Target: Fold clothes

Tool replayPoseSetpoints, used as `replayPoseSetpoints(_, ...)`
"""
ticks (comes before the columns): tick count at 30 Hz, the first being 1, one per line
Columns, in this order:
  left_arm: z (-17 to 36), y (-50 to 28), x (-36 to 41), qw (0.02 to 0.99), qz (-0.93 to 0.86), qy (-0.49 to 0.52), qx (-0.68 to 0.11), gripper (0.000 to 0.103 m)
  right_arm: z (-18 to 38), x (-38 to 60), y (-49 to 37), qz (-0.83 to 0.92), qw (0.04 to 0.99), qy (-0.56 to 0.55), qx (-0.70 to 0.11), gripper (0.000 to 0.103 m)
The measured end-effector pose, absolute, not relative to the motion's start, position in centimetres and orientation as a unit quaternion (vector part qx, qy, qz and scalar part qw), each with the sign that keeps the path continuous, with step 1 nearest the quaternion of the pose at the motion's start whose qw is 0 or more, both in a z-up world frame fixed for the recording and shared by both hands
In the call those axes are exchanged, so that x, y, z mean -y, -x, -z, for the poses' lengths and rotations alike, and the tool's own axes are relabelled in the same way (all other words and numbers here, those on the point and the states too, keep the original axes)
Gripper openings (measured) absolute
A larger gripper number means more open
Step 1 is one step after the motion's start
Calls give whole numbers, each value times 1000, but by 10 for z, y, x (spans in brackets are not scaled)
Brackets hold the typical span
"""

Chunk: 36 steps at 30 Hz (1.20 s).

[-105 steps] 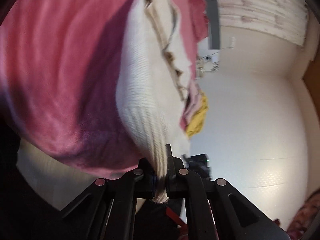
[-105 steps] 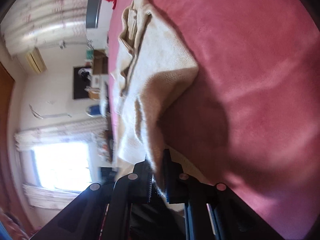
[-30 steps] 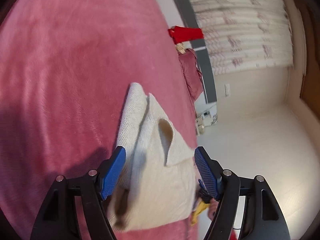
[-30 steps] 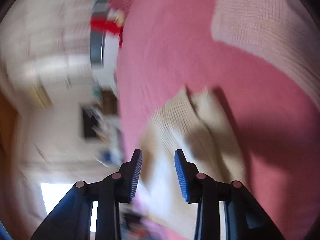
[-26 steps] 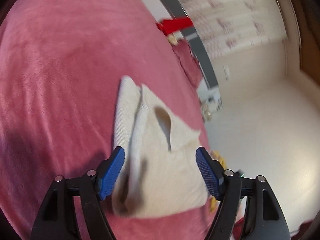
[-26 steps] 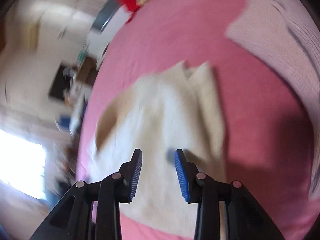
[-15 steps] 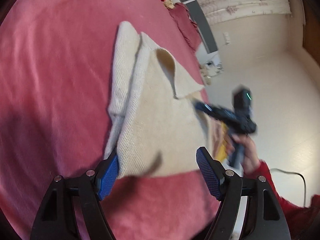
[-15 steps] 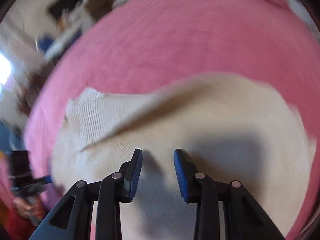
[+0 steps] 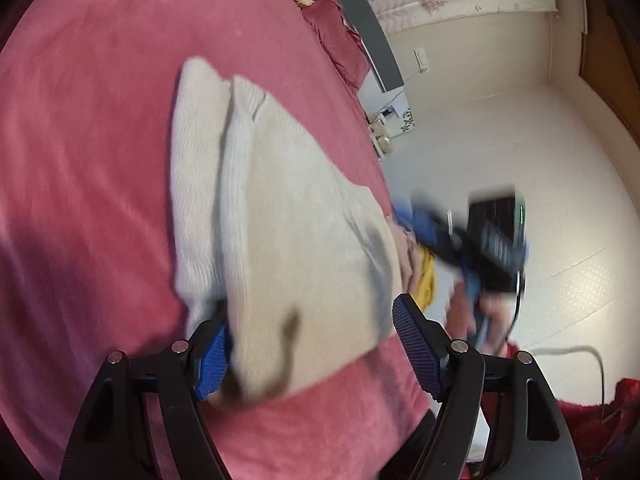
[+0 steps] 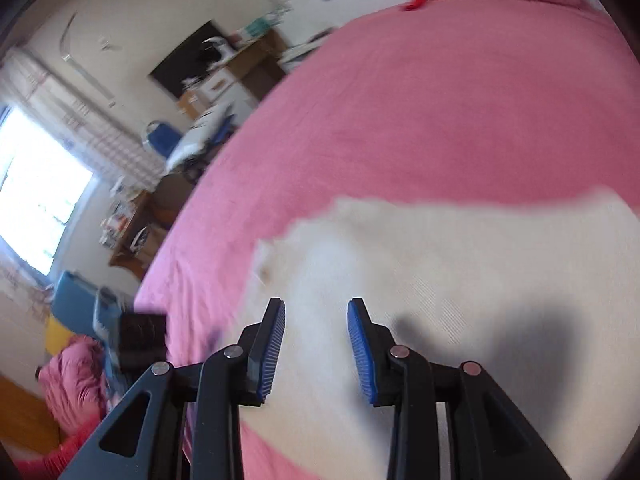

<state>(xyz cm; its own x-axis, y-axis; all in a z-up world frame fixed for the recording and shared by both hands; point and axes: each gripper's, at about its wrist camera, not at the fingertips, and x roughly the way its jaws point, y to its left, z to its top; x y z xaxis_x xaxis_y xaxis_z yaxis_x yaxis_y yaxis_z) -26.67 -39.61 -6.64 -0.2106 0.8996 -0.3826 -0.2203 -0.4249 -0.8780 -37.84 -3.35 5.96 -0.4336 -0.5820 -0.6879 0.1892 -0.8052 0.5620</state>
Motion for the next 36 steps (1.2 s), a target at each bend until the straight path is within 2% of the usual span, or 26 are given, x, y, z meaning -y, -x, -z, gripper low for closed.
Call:
replayPoseSetpoints(7, 70, 272, 367, 541, -577, 478, 382, 76, -19, 4, 316, 791, 192, -522, 254, 35)
replayPoseSetpoints(11, 49, 247, 372, 603, -546, 481, 327, 76, -17, 8, 300, 784, 203, -514, 283, 35)
replayPoseSetpoints(14, 56, 256, 374, 568, -564, 521, 296, 76, -20, 25, 301, 795, 209, -510, 254, 35)
replayPoseSetpoints(16, 74, 262, 386, 520, -573, 556, 304, 76, -20, 38, 302, 803, 208, -513, 220, 35)
replayPoseSetpoints(21, 76, 269, 401, 474, -594, 561, 328, 73, -27, 64, 297, 832, 195, -503, 125, 35)
replayPoseSetpoints(26, 32, 275, 397, 478, -647, 458, 379, 74, -30, 82, 311, 853, 211, -461, 126, 34)
replayPoseSetpoints(29, 7, 283, 368, 470, -696, 395, 371, 77, -21, 110, 325, 853, 206, -469, 96, 34)
replayPoseSetpoints(31, -2, 296, 332, 476, -712, 398, 329, 78, -16, 127, 319, 850, 226, -471, 69, 34)
replayPoseSetpoints(33, -3, 314, 290, 465, -737, 421, 252, 78, -12, 144, 313, 847, 244, -472, 39, 34)
replayPoseSetpoints(36, 18, 350, 244, 394, -773, 481, 122, 78, 5, 174, 299, 845, 230, -477, -75, 34)
